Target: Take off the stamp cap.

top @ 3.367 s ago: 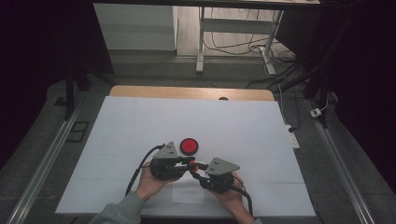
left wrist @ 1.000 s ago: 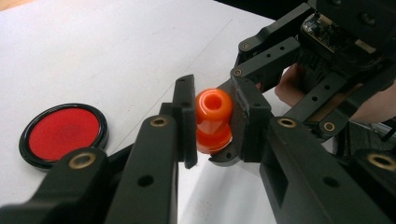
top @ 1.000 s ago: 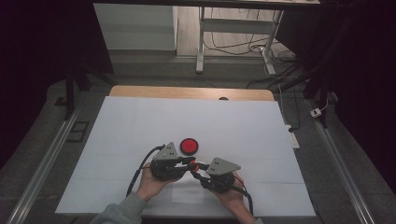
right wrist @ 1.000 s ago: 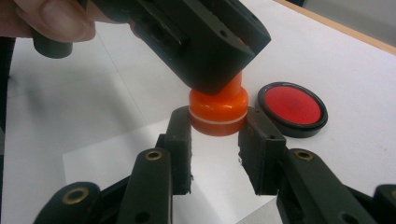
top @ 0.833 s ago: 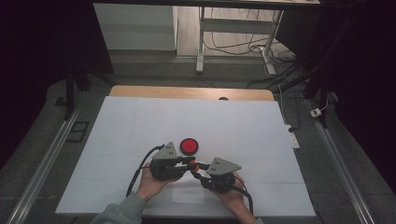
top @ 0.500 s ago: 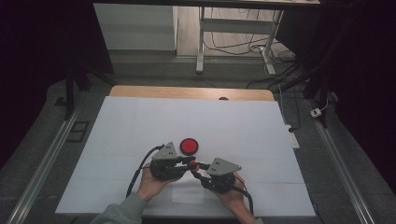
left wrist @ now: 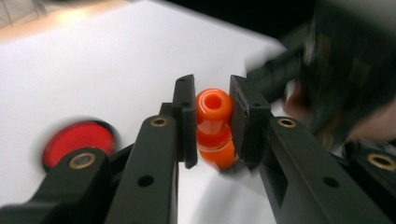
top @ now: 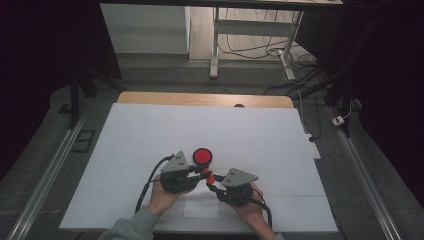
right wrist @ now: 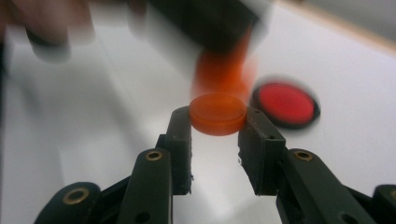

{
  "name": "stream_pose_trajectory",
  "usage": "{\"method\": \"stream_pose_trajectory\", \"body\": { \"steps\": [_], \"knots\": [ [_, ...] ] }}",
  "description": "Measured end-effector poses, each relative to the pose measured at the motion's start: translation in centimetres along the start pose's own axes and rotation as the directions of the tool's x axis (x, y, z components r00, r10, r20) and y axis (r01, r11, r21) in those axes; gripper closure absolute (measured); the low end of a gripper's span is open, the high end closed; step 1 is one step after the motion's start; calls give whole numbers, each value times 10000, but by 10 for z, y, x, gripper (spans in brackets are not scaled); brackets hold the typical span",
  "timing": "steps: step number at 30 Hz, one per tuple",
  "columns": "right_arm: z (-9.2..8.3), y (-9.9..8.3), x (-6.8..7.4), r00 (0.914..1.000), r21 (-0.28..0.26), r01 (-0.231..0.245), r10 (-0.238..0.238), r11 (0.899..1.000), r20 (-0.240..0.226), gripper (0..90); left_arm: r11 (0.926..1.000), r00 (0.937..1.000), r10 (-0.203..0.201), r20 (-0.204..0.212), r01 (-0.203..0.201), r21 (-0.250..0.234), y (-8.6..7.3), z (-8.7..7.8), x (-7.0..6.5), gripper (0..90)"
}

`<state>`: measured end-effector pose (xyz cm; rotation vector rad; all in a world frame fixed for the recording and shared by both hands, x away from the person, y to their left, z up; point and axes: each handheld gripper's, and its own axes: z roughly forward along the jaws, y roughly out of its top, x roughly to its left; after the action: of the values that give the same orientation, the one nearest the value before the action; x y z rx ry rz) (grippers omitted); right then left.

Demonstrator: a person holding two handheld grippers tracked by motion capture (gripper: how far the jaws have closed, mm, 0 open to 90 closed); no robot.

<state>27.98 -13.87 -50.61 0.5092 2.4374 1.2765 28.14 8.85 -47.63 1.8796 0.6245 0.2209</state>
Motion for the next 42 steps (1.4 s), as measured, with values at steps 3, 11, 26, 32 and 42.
{"method": "stream_pose_trajectory", "body": {
  "steps": [3, 11, 26, 32, 42],
  "knots": [
    [3, -10, -2, 9996, -82, -283, 282, 9996, -8, 653, 9990, 9997, -246, 26, 247, -380, 6, -17, 10, 727],
    [-7, -3, -6, 9992, -512, -381, 389, 9980, 131, 652, 10000, 9996, 91, 249, -91, 2, 5, -10, 4, 725],
    [-12, -9, -13, 9970, -579, -670, 691, 9961, 352, 650, 9995, 9987, -237, 449, 227, 223, 3, -9, 9, 723],
    [-18, -13, -17, 9961, -632, -732, 761, 9953, 446, 650, 9991, 9986, -337, 419, 326, 270, 2, -10, 11, 723],
    [-36, -26, -26, 9940, -620, -740, 786, 9953, 756, 649, 9986, 9979, -411, 504, 394, 347, 1, -12, 14, 722]
  ]
}}
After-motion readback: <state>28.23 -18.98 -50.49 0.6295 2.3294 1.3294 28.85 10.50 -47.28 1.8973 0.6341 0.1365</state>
